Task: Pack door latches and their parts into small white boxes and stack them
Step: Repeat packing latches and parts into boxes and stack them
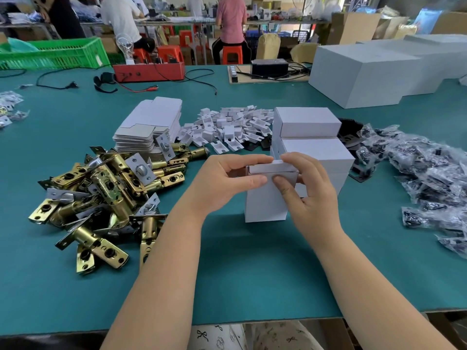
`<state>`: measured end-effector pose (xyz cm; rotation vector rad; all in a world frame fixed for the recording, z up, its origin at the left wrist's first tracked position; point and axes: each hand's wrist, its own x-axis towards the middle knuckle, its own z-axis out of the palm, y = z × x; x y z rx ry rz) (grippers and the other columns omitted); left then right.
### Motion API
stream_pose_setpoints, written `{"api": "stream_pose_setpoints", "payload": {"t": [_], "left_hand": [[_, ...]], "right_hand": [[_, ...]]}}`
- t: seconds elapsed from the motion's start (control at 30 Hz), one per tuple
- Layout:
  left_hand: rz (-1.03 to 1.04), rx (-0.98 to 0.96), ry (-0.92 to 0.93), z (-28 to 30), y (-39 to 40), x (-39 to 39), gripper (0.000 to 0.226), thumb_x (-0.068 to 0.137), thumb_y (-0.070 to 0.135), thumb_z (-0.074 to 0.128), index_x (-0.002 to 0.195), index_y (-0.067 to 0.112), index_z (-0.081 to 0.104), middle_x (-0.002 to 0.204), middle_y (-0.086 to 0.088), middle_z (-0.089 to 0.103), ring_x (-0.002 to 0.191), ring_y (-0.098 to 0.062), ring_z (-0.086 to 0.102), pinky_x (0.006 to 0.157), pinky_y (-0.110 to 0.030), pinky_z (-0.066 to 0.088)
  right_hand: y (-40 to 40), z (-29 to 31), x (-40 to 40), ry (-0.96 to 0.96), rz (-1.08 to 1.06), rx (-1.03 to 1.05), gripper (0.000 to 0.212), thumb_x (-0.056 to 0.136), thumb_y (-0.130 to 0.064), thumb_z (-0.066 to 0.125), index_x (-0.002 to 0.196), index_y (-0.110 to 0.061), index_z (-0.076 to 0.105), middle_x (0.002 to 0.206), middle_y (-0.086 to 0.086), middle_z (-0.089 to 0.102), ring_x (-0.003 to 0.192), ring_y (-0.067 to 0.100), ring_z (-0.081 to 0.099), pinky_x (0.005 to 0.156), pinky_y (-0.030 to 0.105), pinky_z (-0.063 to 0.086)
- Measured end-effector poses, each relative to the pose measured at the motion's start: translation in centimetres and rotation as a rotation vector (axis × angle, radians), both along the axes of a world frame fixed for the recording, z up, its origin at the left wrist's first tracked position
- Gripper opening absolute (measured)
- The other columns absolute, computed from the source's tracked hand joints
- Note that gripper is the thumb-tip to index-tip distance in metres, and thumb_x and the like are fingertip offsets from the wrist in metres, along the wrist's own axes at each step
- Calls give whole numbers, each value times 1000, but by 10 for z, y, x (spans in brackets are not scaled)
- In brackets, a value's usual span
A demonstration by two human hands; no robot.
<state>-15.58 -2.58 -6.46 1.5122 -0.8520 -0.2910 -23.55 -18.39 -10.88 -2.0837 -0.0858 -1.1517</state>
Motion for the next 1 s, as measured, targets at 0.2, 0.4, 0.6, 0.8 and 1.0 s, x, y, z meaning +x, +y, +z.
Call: {"api": "stream_pose_setpoints", "payload": {"t": [0.2, 0.4, 0.6, 0.8, 1.0], "left_hand": [[14, 3, -31, 1, -2, -3, 28, 84, -1, 70, 102, 21, 72, 58, 14, 57, 57, 1, 48, 62, -8, 39], [-2, 51, -45, -1, 0, 1, 26, 85, 5, 71, 100, 27, 74, 52, 15, 39, 53, -2, 34, 57, -9, 32], [-72, -9, 65, -1, 6, 6, 45, 78, -8, 71, 93, 34, 78, 81, 13, 72, 76, 0, 63, 74, -12, 50], [-96, -43, 70, -4, 7, 9, 35, 73, -9, 71, 92, 19, 76, 95, 13, 75, 92, -3, 69, 78, -16, 53], [-107, -34, 96, -5, 7, 10, 24, 69, 3, 74, 87, 18, 77, 95, 9, 75, 90, -12, 66, 79, -20, 54]], "right_hand": [[2, 1, -1, -49, -29, 19, 24, 85, -14, 66, 107, -7, 66, 116, -2, 57, 105, 4, 55, 86, 25, 50], [2, 0, -1, -2, 1, -29, 22, 89, -10, 59, 110, -6, 66, 118, 0, 51, 108, -12, 45, 88, 8, 41], [3, -2, 1, 93, 105, 57, 23, 94, -13, 50, 114, -22, 57, 123, -14, 40, 114, -16, 39, 90, 4, 36], [5, -4, -1, 125, 138, 29, 37, 96, -12, 44, 120, -38, 55, 128, -19, 34, 113, -14, 39, 86, 3, 37], [6, -5, -1, 107, 124, -36, 39, 93, -5, 44, 114, -36, 53, 131, -16, 32, 113, -18, 38, 86, 3, 36]]}}
